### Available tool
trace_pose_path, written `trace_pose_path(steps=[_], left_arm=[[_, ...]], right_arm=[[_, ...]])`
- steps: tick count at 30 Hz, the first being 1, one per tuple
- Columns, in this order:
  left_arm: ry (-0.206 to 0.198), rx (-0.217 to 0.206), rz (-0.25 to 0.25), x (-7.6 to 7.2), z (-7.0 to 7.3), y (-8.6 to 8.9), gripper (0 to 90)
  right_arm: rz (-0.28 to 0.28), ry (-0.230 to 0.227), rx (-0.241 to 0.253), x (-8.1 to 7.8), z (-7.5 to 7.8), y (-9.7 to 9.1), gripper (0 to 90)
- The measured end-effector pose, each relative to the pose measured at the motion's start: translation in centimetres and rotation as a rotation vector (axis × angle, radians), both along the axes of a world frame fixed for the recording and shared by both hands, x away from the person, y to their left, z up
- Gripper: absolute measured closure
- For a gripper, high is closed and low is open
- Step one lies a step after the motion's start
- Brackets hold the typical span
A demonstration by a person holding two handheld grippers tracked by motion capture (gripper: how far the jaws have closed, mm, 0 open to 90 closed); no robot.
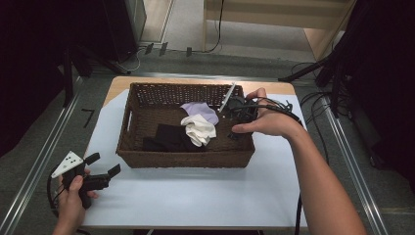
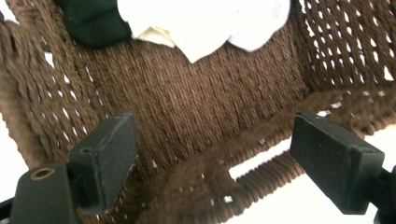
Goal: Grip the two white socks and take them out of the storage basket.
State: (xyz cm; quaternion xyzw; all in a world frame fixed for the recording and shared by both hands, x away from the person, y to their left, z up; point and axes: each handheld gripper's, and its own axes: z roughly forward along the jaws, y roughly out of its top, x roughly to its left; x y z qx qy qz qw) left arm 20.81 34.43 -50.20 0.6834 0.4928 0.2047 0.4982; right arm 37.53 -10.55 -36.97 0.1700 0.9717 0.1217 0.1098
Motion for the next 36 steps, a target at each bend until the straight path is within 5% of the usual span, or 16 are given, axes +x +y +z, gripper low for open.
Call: trace_pose_path(steps=[22, 36], left_arm=[[-0.005, 0.001, -0.001, 0.0, 0.0, 0.0, 0.0], [-0.005, 0.001, -0.005, 0.0, 0.0, 0.0, 0.0]], right_arm=[[0.039, -0.015, -0.009, 0.3, -2.2, 5.4, 13.2], [0.046, -0.018, -0.013, 0.7, -4.1, 8.5, 0.0]])
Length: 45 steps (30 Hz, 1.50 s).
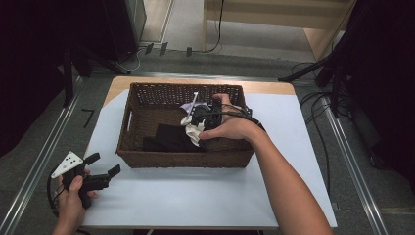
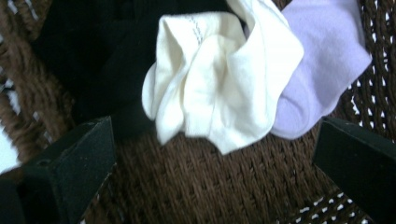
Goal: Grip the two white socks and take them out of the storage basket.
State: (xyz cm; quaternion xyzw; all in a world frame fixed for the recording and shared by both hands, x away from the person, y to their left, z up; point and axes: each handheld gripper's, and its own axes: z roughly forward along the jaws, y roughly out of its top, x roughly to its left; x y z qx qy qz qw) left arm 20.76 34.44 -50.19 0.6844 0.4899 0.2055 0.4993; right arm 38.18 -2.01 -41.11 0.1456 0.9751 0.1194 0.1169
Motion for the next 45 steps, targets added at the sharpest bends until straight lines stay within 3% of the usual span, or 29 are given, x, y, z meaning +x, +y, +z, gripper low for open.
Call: trace_pose_path(steps=[12, 21, 30, 32, 34, 36, 45], left_arm=[[0.000, -0.001, 0.001, 0.0, 0.0, 0.0, 0.1], [0.000, -0.002, 0.001, 0.0, 0.0, 0.0, 0.0], [-0.002, -0.002, 0.001, 0.0, 0.0, 0.0, 0.0], [-0.001, -0.002, -0.002, -0.1, 0.0, 0.0, 0.1], [-0.001, -0.001, -0.002, -0.1, 0.0, 0.0, 0.1], [-0.001, -0.001, -0.002, 0.0, 0.0, 0.0, 0.1], [-0.001, -0.001, -0.002, 0.0, 0.0, 0.0, 0.0]], right_arm=[[-0.001, -0.014, -0.004, 0.6, -1.9, 2.0, 0.0], [-0.050, 0.001, -0.020, 2.0, -4.3, 2.6, 0.8], [-0.088, 0.108, 0.035, 3.3, -5.0, 1.8, 19.9], [-0.124, 0.144, 0.063, 3.9, -4.8, 1.3, 32.1], [-0.155, 0.151, 0.072, 4.3, -4.6, 0.9, 41.4], [-0.185, 0.168, 0.080, 4.6, -4.5, 0.5, 46.7], [-0.267, 0.210, 0.080, 5.0, -5.2, 0.1, 47.7]])
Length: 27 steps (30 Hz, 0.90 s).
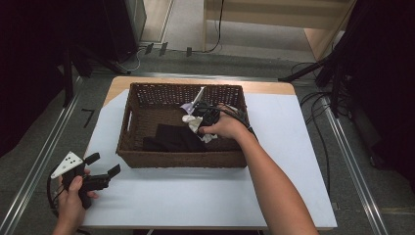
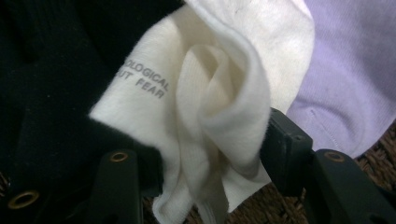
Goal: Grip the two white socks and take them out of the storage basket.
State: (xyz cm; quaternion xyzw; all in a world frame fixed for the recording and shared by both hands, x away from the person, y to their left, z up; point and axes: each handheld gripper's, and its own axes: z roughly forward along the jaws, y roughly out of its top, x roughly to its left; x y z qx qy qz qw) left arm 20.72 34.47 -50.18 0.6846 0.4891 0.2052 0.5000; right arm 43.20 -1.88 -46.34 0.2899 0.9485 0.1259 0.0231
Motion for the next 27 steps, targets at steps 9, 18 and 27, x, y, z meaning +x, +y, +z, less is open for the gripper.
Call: trace_pose_path(steps=[9, 18, 27], left_arm=[[-0.001, 0.000, 0.002, 0.0, 0.0, 0.0, 0.1], [0.001, 0.000, 0.002, 0.0, 0.0, 0.0, 0.0], [0.000, 0.001, 0.002, 0.0, 0.0, 0.0, 0.1]], right_arm=[[0.027, -0.044, -0.053, -0.5, 0.0, 0.6, 64.8], [0.091, -0.058, -0.060, -0.7, 1.6, -0.4, 71.7], [0.125, -0.082, -0.060, -1.4, 4.1, -1.2, 71.5]])
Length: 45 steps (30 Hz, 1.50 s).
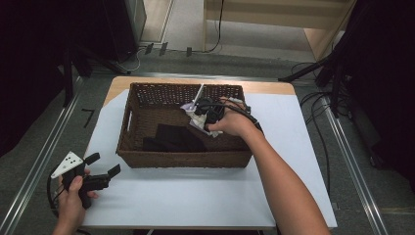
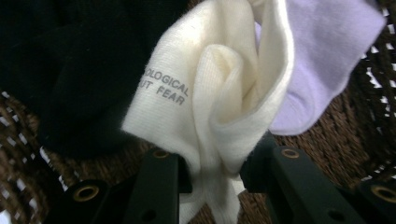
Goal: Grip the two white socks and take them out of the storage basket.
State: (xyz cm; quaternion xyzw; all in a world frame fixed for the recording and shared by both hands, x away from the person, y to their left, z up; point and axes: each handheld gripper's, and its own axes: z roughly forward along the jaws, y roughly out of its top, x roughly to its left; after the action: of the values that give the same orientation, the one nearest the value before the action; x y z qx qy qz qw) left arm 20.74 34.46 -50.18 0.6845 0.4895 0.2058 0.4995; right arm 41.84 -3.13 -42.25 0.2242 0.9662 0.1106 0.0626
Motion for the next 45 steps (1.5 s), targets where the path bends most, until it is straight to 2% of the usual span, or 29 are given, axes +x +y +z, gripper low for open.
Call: trace_pose_path(steps=[5, 9, 10, 11, 18, 22, 31, 35, 38, 44, 45], left_arm=[[0.000, 0.000, 0.000, 0.0, 0.0, 0.0, 0.1], [0.000, -0.001, 0.000, 0.0, 0.0, 0.0, 0.1], [0.001, -0.001, 0.000, 0.0, 0.0, 0.0, 0.1], [0.001, -0.001, 0.000, 0.0, 0.0, 0.0, 0.1], [0.001, -0.001, 0.001, 0.0, 0.0, 0.0, 0.0], [0.001, -0.001, 0.002, 0.0, 0.0, 0.0, 0.1], [0.001, -0.001, 0.003, 0.0, 0.0, 0.0, 0.0], [0.001, -0.003, 0.005, 0.0, 0.0, 0.0, 0.0], [0.000, -0.005, 0.007, 0.0, 0.0, -0.1, 0.0], [-0.002, -0.003, 0.006, 0.1, 0.0, -0.1, 0.0], [-0.002, -0.003, 0.006, 0.1, 0.0, -0.1, 0.1]], right_arm=[[0.012, -0.001, -0.013, -0.1, 0.6, -0.9, 71.5], [0.038, 0.018, -0.037, -0.3, 0.8, -1.4, 71.0], [0.069, 0.034, -0.053, -0.5, 0.9, -1.8, 70.9], [0.077, 0.038, -0.061, -0.6, 0.9, -2.0, 70.9], [0.094, 0.065, -0.072, -1.0, 1.2, -3.3, 70.9], [0.097, 0.069, -0.061, -1.1, 1.4, -3.8, 70.6], [0.085, 0.065, -0.001, -1.5, 2.9, -5.4, 70.6], [0.062, 0.050, 0.034, -1.4, 4.5, -6.6, 70.5], [0.060, 0.042, 0.034, -1.4, 5.2, -7.0, 70.5], [0.038, 0.018, 0.055, -1.5, 7.6, -8.4, 70.4], [0.038, 0.018, 0.055, -1.5, 7.6, -8.4, 70.4]])
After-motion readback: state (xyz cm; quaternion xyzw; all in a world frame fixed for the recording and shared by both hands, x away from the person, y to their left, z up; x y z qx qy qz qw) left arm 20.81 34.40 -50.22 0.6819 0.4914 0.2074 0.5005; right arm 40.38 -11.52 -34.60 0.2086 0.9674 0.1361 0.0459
